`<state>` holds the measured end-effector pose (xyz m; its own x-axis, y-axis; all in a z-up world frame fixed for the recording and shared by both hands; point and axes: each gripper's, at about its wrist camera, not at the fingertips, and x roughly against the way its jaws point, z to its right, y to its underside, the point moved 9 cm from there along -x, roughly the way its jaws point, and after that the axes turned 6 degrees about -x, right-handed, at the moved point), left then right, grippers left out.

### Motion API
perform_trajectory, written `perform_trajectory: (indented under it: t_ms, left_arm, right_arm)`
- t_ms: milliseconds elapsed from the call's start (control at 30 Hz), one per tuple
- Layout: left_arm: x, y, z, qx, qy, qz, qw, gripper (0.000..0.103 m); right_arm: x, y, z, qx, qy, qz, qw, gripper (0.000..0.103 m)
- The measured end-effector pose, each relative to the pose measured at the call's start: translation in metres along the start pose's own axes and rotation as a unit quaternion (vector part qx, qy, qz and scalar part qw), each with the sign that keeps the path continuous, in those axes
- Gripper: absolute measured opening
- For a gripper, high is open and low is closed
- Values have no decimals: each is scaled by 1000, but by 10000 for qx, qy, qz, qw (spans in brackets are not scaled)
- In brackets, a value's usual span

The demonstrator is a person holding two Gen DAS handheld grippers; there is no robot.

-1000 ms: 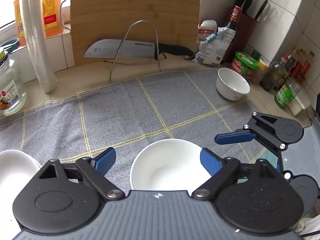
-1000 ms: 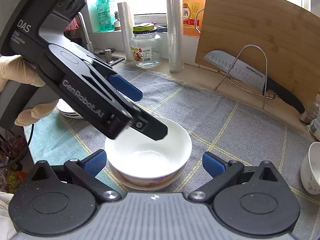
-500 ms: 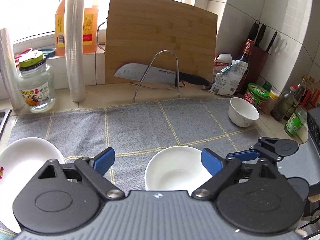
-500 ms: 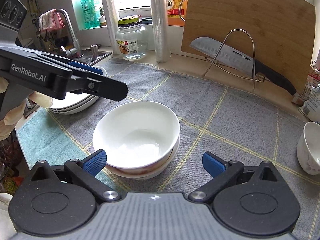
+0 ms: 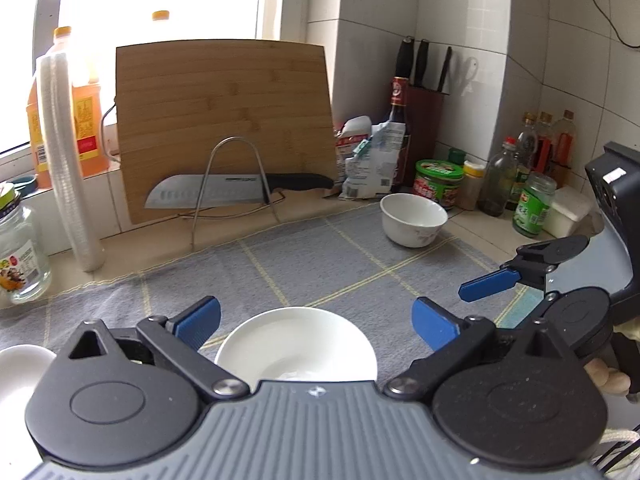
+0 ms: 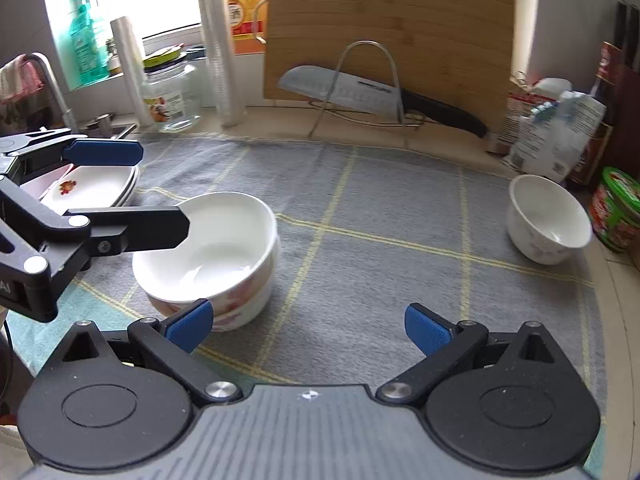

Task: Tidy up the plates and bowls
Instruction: 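Withdraw the left gripper from the bowls while the right gripper moves toward the remaining bowl, then move the right gripper to the white floral bowl by the condiment jars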

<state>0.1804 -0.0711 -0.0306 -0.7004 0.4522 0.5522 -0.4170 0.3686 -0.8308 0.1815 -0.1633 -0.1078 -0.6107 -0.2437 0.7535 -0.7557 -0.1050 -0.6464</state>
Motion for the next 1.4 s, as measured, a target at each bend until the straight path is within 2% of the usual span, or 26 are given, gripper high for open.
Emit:
perform_trajectory:
  t_ms: [100, 233, 367, 533, 867, 1000, 1300, 1400]
  left_arm:
    - [-8, -5, 16, -74, 118, -49, 9999, 101]
    - [-18, -14, 39, -264, 172, -35, 9995, 101]
    - [-39, -23, 65, -238, 227, -129, 9994, 101]
    - [-74, -32, 97, -130, 172, -244, 9995, 102]
    - [-152, -27, 141, 125, -27, -520, 9986, 102]
    - [-189, -14, 150, 119, -90, -864, 9961, 102]
    - [-247, -5, 137, 158, -78, -1154, 9932, 102]
    - [-258, -7, 137, -80, -285, -1213, 9922, 103]
  right_arm:
    - [10, 5, 23, -209, 279, 109, 9993, 103]
    - [16, 8, 58, -462, 483, 229, 9975, 103]
    - [14, 8, 95, -573, 579, 265, 9963, 103]
    - [17, 3, 150, -589, 652, 295, 9957, 103]
    - [14, -3, 241, -476, 834, 285, 9950, 103]
    - [14, -6, 260, -467, 811, 313, 9951, 103]
    - [2, -12, 274, -433, 599, 283, 9969, 103]
    - [-2, -15, 275, -416, 521, 264, 9974, 103]
